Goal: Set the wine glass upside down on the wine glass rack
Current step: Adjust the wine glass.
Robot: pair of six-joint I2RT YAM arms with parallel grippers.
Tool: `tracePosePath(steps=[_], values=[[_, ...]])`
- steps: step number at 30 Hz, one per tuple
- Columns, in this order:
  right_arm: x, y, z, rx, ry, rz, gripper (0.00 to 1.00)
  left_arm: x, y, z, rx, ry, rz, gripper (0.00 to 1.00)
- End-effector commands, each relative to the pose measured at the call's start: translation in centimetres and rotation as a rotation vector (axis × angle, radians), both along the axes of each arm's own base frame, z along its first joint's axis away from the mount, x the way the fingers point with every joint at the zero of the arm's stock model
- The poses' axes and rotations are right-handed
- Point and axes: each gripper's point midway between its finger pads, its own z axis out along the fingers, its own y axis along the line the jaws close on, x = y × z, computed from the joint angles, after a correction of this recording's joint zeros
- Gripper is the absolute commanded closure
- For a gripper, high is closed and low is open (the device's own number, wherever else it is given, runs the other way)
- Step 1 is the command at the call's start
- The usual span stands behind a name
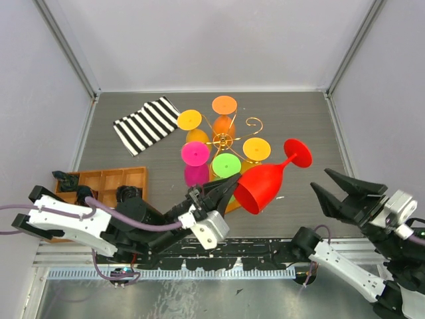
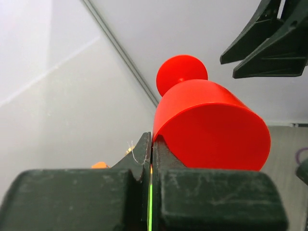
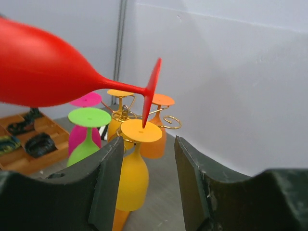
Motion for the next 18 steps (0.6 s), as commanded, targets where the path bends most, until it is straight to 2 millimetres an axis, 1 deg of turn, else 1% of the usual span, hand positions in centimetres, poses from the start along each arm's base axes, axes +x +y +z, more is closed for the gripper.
tracePosePath(steps=[1,4,5,6,7,8,11,13,17,18], values=[[2.7,-0.9,1.8,0.290,0.324,-0.082,0.48,-0.1,0.7,4.9,-0.154,-0.209,0.060,1.00],[3.5,-0.4,2.5,0.317,0.413,-0.099,0.48,-0.1,0.4,6.0,-0.196,-0.296,0.115,1.00],[3.8,-0.4,2.8,0.346,0.430,-0.107,0.47,-0.1,0.3,6.3,-0.201,-0.330,0.139,1.00],[4.1,-0.4,3.1,0.392,0.449,-0.113,0.47,-0.1,0.7,6.8,-0.211,-0.362,0.161,1.00],[4.4,-0.4,3.4,0.438,0.461,-0.114,0.47,-0.4,-0.5,6.1,-0.186,-0.404,0.179,1.00],[4.5,-0.1,3.8,0.471,0.466,-0.097,0.47,-0.4,-0.7,6.2,-0.190,-0.434,0.206,1.00],[4.5,1.5,4.7,0.533,0.479,-0.013,0.45,-0.2,-1.0,6.5,-0.195,-0.509,0.274,1.00],[4.6,2.1,5.4,0.586,0.497,0.026,0.45,-0.3,-1.0,6.7,-0.199,-0.546,0.297,1.00],[4.2,2.6,6.8,0.655,0.483,0.093,0.45,-0.3,-0.7,7.2,-0.208,-0.569,0.325,1.00],[4.1,2.5,7.1,0.670,0.475,0.106,0.43,-0.3,-0.5,7.4,-0.213,-0.574,0.332,1.00]])
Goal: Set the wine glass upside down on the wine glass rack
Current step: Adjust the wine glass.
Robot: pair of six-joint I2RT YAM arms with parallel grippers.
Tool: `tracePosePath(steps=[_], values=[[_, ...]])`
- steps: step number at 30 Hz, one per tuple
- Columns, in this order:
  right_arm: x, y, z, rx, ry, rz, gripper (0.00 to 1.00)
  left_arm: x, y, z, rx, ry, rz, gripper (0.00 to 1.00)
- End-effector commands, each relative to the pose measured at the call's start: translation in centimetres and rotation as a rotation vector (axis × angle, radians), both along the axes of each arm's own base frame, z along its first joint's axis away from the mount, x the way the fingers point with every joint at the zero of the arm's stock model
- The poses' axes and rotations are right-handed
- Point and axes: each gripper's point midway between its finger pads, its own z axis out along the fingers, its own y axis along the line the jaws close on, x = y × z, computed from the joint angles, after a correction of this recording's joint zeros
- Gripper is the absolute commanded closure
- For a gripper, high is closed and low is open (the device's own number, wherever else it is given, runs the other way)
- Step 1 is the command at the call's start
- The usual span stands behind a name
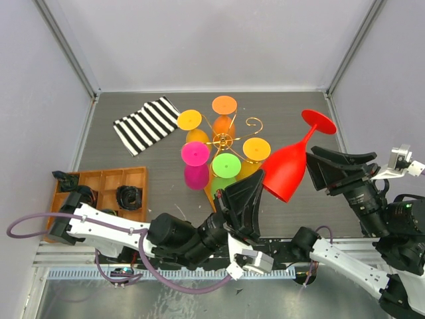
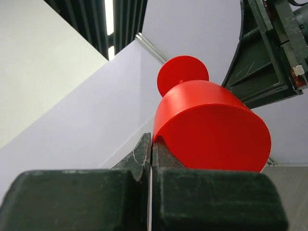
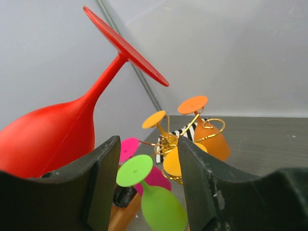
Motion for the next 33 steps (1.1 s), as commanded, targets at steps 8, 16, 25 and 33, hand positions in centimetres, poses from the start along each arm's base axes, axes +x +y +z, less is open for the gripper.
tracePosePath(steps=[8,16,25,33], values=[[-1.7,-0.7,4.4,0.357,-0.072,0.099,0.41,0.7,3.6,3.0,-0.131,-0.086,0.083,1.00],[-2.0,0.0,6.0,0.464,-0.056,0.167,0.40,0.8,2.3,1.4,-0.088,-0.151,0.154,1.00],[-0.5,1.7,5.7,0.501,0.034,0.185,0.43,0.3,1.1,0.8,-0.063,-0.178,0.151,1.00],[0.2,1.3,5.3,0.531,0.058,0.150,0.49,0.1,0.4,-0.4,-0.043,-0.179,0.138,1.00]])
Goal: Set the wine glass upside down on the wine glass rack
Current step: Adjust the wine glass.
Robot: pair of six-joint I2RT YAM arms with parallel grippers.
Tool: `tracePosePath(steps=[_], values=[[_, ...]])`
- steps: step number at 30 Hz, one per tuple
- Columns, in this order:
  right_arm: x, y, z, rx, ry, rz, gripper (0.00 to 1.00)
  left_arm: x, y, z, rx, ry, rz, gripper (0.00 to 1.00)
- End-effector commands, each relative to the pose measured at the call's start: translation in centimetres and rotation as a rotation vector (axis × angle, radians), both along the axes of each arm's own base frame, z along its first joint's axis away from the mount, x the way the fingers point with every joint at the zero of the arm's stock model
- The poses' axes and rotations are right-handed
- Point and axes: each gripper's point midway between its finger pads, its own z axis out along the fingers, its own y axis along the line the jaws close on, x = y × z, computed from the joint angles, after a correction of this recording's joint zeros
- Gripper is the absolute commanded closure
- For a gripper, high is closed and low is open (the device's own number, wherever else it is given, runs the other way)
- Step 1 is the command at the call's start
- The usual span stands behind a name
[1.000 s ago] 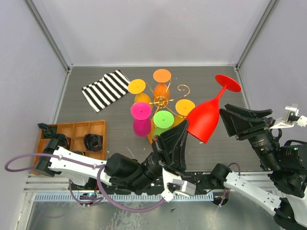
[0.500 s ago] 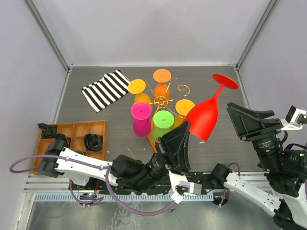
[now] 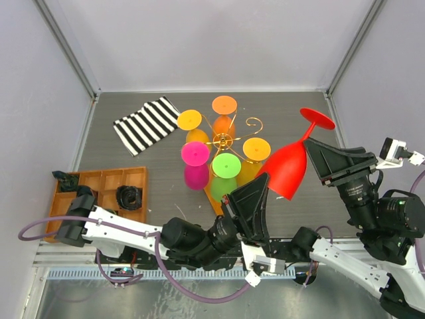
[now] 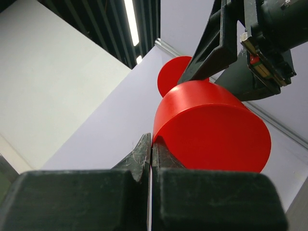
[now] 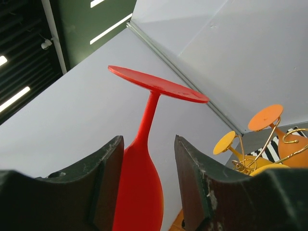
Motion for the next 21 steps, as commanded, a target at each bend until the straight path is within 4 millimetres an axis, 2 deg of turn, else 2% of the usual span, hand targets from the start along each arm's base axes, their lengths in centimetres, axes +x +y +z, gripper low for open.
tracePosePath(steps=[1,6,12,19,21], values=[[0.1,-0.7,1.1,0.067,-0.004,-0.017,0.50,0.0,1.0,0.3,-0.083,-0.002,-0.009,1.00],[0.2,-0.1,1.2,0.066,-0.006,0.007,0.53,-0.4,0.4,-0.6,-0.068,-0.011,-0.017,1.00],[0.1,0.3,1.1,0.065,-0.006,0.024,0.63,-0.2,0.2,-0.7,-0.073,0.001,-0.008,1.00],[0.3,0.4,0.8,0.055,-0.004,0.019,0.93,0.0,0.4,-1.0,-0.080,0.022,-0.007,0.99],[0.3,0.5,0.9,0.057,-0.006,0.020,0.99,0.0,0.4,-1.3,-0.085,0.037,-0.010,0.92]])
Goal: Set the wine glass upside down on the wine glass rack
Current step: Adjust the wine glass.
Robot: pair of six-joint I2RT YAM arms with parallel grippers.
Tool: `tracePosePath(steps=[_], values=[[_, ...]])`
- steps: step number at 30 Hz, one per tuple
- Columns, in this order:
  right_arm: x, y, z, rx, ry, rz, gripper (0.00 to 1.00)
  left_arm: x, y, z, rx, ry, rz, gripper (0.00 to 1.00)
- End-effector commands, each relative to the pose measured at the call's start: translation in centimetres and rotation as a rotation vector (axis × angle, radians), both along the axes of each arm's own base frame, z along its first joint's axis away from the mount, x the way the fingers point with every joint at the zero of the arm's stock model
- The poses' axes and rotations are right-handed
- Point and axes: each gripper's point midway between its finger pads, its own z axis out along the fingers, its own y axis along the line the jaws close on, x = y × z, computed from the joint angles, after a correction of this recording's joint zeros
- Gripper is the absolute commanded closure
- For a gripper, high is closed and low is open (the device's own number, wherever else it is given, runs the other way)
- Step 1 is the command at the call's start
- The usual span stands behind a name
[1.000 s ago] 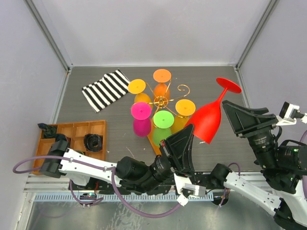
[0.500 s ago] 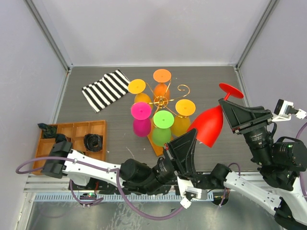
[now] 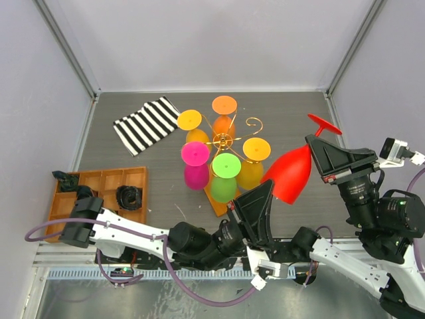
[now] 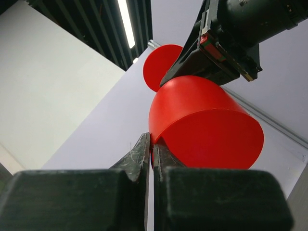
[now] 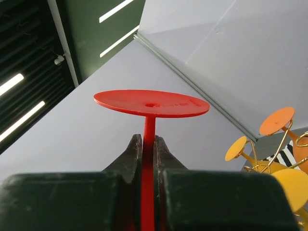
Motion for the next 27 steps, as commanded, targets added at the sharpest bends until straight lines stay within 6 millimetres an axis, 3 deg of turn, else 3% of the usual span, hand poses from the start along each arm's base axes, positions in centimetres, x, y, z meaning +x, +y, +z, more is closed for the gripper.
tracePosePath(steps=[1,5,10,14,18,27], values=[[0.1,0.8,0.5,-0.015,-0.030,0.016,0.99,0.4,1.7,0.8,-0.115,0.053,-0.006,0.88],[-0.2,0.5,1.3,-0.005,-0.043,0.013,0.99,0.0,1.4,0.0,-0.114,0.051,-0.009,0.66],[-0.3,-1.7,1.9,0.014,-0.051,-0.070,0.99,0.1,2.1,-0.7,-0.168,0.108,0.007,0.38],[-0.4,-3.2,1.4,-0.037,-0.061,-0.144,0.99,0.1,2.5,-2.3,-0.153,0.200,0.029,0.32],[-0.2,-3.8,0.4,-0.203,-0.058,-0.213,0.99,0.5,4.3,-2.6,-0.182,0.326,0.036,0.28],[-1.6,-1.7,-2.6,-0.533,-0.193,-0.151,0.99,-0.4,6.1,-4.4,-0.053,0.567,-0.080,0.23]])
